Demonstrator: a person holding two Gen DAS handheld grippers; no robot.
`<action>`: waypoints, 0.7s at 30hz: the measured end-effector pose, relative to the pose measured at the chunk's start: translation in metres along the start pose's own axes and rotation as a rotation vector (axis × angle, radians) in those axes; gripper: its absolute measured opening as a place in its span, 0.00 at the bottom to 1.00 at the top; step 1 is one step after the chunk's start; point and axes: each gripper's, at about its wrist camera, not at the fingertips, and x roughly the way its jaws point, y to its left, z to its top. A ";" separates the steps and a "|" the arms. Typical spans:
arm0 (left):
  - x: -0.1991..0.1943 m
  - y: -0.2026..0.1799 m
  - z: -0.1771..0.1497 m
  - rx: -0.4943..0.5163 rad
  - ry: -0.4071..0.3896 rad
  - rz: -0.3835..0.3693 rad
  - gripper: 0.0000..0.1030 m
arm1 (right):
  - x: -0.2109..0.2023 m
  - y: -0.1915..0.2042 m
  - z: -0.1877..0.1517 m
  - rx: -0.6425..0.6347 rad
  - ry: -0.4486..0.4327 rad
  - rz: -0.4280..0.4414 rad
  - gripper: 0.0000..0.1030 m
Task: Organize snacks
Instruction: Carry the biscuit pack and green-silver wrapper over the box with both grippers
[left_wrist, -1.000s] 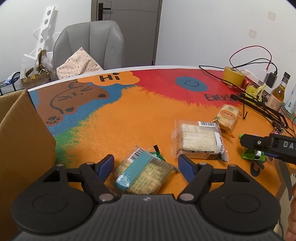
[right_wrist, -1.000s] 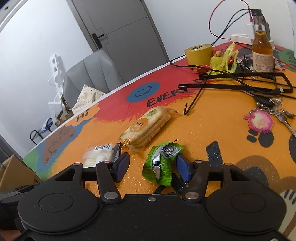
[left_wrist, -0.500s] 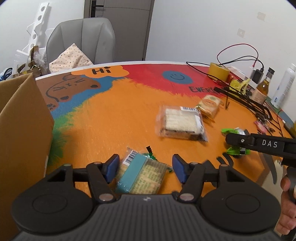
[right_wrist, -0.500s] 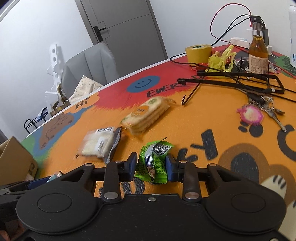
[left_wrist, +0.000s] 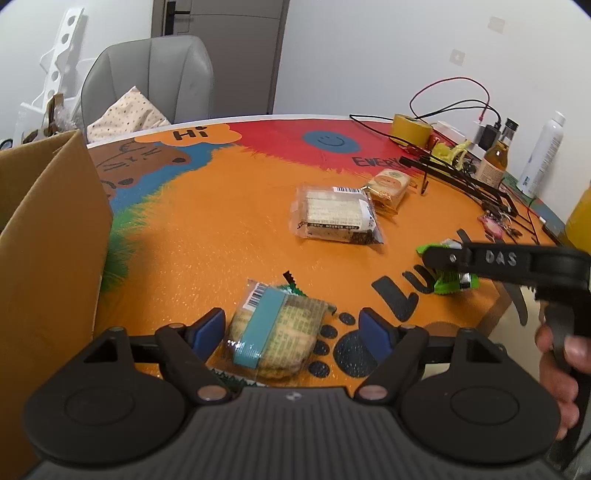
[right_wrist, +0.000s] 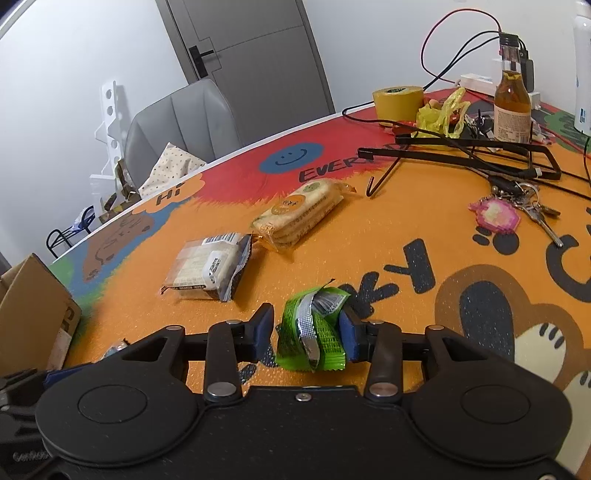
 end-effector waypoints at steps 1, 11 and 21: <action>0.000 0.000 -0.001 0.000 0.002 0.004 0.75 | -0.001 0.000 -0.001 -0.006 0.000 -0.009 0.31; -0.004 0.003 -0.008 -0.006 -0.022 0.044 0.46 | -0.023 0.005 -0.016 -0.001 -0.004 0.042 0.27; -0.026 -0.001 -0.003 0.001 -0.079 0.041 0.46 | -0.052 0.030 -0.010 -0.025 -0.061 0.117 0.27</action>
